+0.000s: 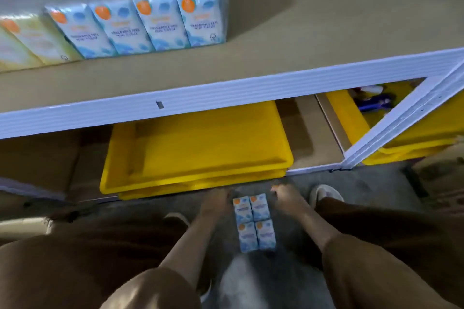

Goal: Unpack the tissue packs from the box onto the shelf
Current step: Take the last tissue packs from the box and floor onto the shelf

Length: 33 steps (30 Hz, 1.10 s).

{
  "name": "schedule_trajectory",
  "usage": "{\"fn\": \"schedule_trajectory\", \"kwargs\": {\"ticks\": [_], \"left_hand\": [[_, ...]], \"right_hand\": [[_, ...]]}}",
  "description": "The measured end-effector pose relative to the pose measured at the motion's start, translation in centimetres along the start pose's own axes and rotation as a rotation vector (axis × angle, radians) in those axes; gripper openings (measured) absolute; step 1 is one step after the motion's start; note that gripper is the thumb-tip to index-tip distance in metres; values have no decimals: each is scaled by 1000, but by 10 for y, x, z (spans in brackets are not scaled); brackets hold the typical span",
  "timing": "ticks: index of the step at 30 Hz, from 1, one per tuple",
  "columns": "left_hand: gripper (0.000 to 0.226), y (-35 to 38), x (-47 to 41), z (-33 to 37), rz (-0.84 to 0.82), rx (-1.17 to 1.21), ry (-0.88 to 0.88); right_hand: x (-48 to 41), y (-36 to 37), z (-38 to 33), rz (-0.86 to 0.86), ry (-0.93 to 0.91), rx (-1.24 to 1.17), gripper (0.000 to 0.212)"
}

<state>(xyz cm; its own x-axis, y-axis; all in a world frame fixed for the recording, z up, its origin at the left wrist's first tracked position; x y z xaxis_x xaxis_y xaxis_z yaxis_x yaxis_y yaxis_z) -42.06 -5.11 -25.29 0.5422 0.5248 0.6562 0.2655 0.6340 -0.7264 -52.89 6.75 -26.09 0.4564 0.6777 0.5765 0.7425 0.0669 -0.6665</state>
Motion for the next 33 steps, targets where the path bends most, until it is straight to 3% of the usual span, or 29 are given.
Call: {"fn": "schedule_trajectory", "kwargs": {"ticks": [2, 4, 5, 7, 12, 16, 21, 28, 31, 33], "left_hand": [[27, 17, -18, -12, -2, 91, -59], [13, 40, -35, -26, -16, 232, -116], [17, 57, -48, -34, -19, 296, -147], [31, 85, -66, -49, -27, 371, -220], [7, 107, -73, -45, -22, 588, -317], [24, 119, -77, -42, 20, 647, -343], [29, 126, -78, -53, 26, 793, -466], [24, 96, -60, -39, 21, 864, -393], [6, 73, -43, -29, 51, 937, -371], [32, 54, -32, -21, 97, 966, -340]], "right_hand": [[-13, 22, 22, -16, 59, -74, 26], [-22, 34, 42, 13, 137, -136, 16], [-27, 40, 51, 18, 188, -165, 23], [-38, 52, 63, 54, 227, -277, 15], [-65, 81, 83, 126, 301, -451, 13], [-75, 99, 87, 146, 302, -528, 24], [-71, 106, 102, 197, 406, -593, 29], [-46, 81, 101, 293, 426, -688, 29], [-29, 56, 93, 337, 400, -724, 28], [-17, 36, 87, 373, 369, -742, 29]]}}
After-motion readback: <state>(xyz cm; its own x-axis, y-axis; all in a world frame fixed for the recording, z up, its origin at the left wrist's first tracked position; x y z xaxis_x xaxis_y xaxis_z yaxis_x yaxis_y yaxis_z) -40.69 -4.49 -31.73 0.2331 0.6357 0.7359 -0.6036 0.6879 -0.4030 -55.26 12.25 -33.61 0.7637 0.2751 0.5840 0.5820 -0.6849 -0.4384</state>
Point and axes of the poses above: each hand's wrist, its own x-axis away from the middle knuckle, its own y-axis out of the palm, z = x × y, the point moved 10 cm from there along -x, towards the middle knuckle, and after that the axes turned 6 degrees about -y, right-handed, at the moved point
